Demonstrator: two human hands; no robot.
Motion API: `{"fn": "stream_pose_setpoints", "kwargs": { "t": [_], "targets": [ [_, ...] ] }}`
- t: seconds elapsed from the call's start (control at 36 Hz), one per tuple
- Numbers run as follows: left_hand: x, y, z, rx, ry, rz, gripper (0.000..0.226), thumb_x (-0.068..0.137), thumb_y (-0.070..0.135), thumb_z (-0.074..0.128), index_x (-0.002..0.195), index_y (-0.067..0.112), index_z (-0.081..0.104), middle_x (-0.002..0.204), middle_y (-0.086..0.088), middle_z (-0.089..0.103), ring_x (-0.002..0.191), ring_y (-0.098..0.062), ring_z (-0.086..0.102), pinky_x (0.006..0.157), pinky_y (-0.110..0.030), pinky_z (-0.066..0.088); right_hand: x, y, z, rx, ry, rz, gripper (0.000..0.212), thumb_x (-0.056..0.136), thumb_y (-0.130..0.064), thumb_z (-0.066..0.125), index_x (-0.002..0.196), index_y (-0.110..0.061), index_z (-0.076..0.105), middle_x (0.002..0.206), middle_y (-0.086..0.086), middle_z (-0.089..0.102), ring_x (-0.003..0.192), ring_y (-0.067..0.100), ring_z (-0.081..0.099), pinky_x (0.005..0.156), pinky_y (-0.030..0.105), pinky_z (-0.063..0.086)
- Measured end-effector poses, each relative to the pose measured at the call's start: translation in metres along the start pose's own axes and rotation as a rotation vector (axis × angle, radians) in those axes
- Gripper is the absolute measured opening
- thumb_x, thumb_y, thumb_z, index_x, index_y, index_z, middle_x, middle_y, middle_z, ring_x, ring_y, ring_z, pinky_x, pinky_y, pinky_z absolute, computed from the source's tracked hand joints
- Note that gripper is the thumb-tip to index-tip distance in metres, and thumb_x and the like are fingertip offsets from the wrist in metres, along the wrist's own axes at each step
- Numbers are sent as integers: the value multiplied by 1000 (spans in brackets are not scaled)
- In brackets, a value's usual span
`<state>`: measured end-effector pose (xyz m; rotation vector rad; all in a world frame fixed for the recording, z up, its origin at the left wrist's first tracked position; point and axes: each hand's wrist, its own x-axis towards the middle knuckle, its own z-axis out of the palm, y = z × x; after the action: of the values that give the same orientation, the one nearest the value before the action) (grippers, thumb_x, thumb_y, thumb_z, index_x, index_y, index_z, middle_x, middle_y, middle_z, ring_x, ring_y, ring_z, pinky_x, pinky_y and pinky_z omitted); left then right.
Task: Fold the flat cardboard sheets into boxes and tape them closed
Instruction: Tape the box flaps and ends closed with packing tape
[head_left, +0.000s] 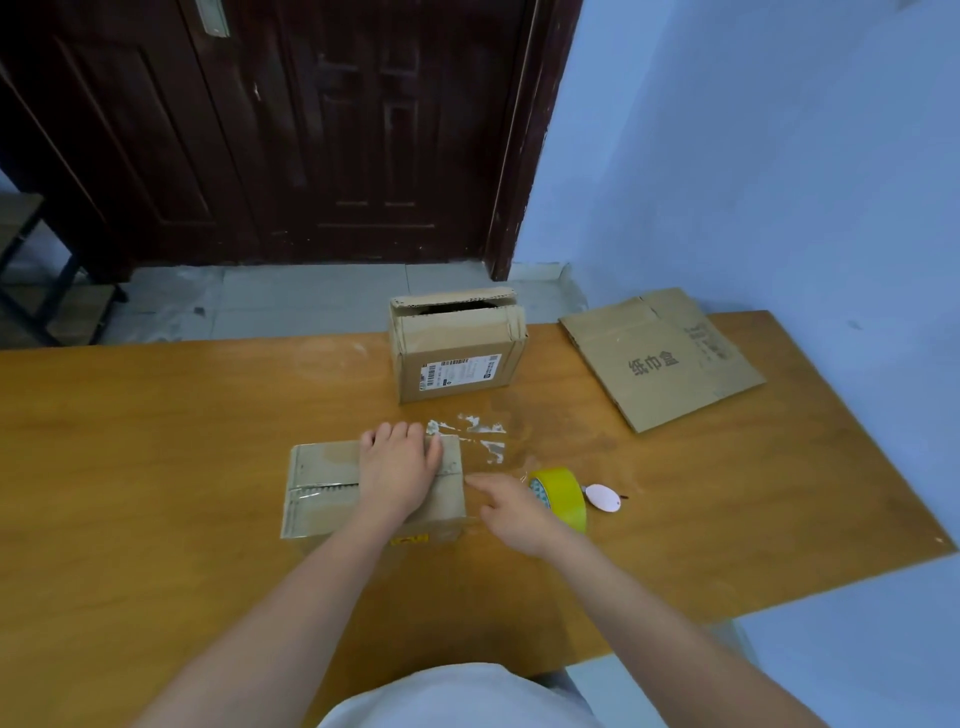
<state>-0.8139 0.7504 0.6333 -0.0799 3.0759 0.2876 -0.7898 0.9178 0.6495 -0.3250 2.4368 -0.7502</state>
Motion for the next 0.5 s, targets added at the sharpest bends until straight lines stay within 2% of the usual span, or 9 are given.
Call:
{"fn": "stream_pose_setpoints", "kwargs": {
  "t": [0.14, 0.22, 0.28, 0.36, 0.5],
  "targets": [
    [0, -1, 2, -8, 12, -3, 46, 99, 44, 22, 105, 17, 59, 109, -1, 62, 104, -21, 50, 90, -35, 30, -5, -5, 10, -93, 22, -8, 54, 89, -9, 41, 142, -19, 39, 145, 2, 43, 136, 22, 34, 114, 48, 24],
    [0, 0, 0, -14, 3, -3, 45, 99, 44, 23, 107, 17, 59, 111, -1, 62, 106, -21, 50, 91, -35, 30, -10, -8, 9, -191, -13, 22, 38, 91, -11, 41, 126, -14, 55, 127, 10, 57, 122, 28, 45, 111, 48, 27],
    [0, 0, 0, -16, 4, -4, 45, 99, 44, 23, 107, 17, 59, 111, 0, 61, 106, -21, 50, 92, -35, 30, -13, -8, 11, -292, -43, 43, 30, 91, -14, 41, 116, -11, 58, 118, 12, 60, 117, 29, 47, 113, 49, 21],
    [0, -1, 2, -23, 11, -3, 45, 99, 43, 23, 105, 17, 59, 109, -1, 62, 105, -21, 50, 91, -35, 31, -16, -7, 15, -426, -35, 35, 25, 92, -19, 43, 112, -10, 56, 118, 11, 58, 119, 28, 46, 114, 48, 16],
    [0, -2, 3, -29, 33, 0, 47, 99, 43, 21, 102, 17, 60, 106, -1, 63, 102, -21, 51, 91, -35, 30, -13, -10, 21, -568, 59, 16, 29, 92, -29, 49, 110, -10, 59, 116, 10, 61, 116, 27, 50, 111, 41, 24]
  ]
}}
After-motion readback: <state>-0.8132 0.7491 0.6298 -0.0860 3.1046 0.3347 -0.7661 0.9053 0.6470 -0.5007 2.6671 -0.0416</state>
